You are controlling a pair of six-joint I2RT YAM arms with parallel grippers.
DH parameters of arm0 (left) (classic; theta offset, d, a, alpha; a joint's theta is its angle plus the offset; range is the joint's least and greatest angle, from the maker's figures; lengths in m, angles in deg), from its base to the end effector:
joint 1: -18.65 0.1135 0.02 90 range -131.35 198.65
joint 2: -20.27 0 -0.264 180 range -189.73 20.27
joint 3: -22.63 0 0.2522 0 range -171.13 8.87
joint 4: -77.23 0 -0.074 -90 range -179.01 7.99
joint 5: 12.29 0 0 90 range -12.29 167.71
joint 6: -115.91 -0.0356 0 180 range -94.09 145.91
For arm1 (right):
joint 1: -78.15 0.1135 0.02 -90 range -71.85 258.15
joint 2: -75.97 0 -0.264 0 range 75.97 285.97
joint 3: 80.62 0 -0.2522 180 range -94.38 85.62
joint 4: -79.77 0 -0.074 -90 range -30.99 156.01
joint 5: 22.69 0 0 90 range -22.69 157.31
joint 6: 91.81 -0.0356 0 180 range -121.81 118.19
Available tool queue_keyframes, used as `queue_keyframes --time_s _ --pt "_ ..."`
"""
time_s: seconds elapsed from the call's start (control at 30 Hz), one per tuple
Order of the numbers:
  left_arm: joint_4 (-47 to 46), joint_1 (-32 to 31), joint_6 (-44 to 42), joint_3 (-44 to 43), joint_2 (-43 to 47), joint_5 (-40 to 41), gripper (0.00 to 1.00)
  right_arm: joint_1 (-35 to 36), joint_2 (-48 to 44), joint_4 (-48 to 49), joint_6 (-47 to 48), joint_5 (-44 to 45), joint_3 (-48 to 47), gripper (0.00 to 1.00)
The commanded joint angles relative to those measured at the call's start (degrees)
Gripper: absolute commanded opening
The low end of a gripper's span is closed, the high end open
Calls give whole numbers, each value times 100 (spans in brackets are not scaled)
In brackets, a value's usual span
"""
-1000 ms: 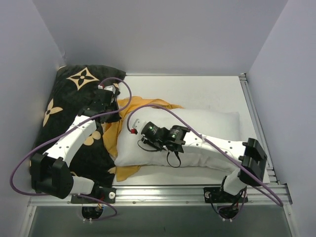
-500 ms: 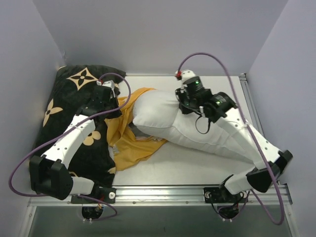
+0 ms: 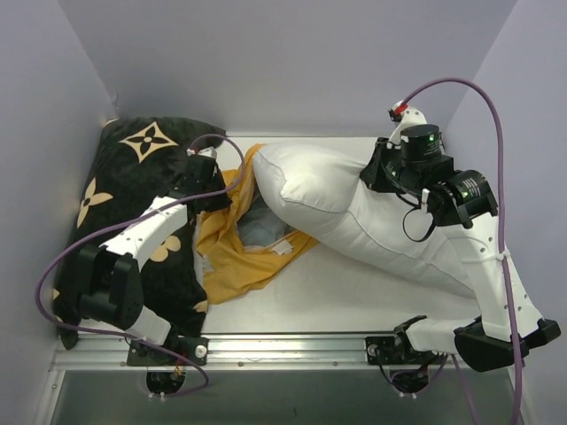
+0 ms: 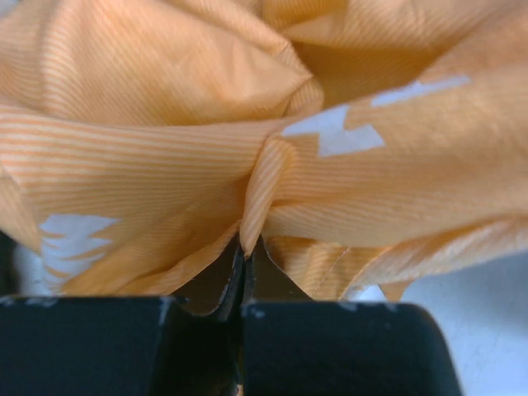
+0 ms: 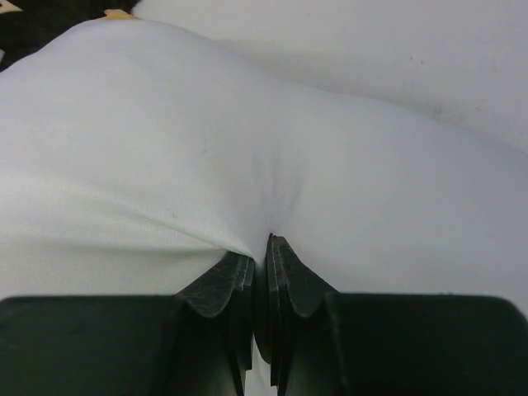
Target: Remove the pillowcase from the pillow
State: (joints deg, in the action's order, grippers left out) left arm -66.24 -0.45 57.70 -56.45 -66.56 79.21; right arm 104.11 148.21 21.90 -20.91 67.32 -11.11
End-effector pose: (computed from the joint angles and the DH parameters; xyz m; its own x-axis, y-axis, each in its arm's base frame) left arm 0.3157 -0.1083 0.2666 -0.7238 -0.3067 -0.6182 -0.0846 0.9285 -0.3616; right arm 0.2165 0.1054 0.4843 -0.4285 0.1553 -0.8901 -0.3147 0.8978 0.3082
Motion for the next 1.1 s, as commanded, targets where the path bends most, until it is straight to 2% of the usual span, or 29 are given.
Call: queue_keyframes --time_s 0.0,0.07,0.3,0.57,0.67,0.9,1.07 --pt "-509 -59 327 195 -246 -114 0 -213 -211 782 -437 -553 -522 0" --pt "-606 -68 389 221 -369 -88 0 -407 -194 782 -525 -940 -584 0" --pt "-764 -384 459 422 -528 8 0 -767 -378 1054 -964 -722 -356 0" --pt "-1002 -1131 635 1231 24 167 0 -802 26 1282 -1325 1191 -145 0" --pt "-1046 -1193 635 1478 306 202 0 -855 219 1563 -1378 1553 302 0" --pt "-713 -1202 389 1452 904 272 0 -1294 711 2748 -1791 1634 1392 0" --pt "-422 -1211 117 1276 1405 334 19 -1374 1019 3400 -1774 888 1876 0"
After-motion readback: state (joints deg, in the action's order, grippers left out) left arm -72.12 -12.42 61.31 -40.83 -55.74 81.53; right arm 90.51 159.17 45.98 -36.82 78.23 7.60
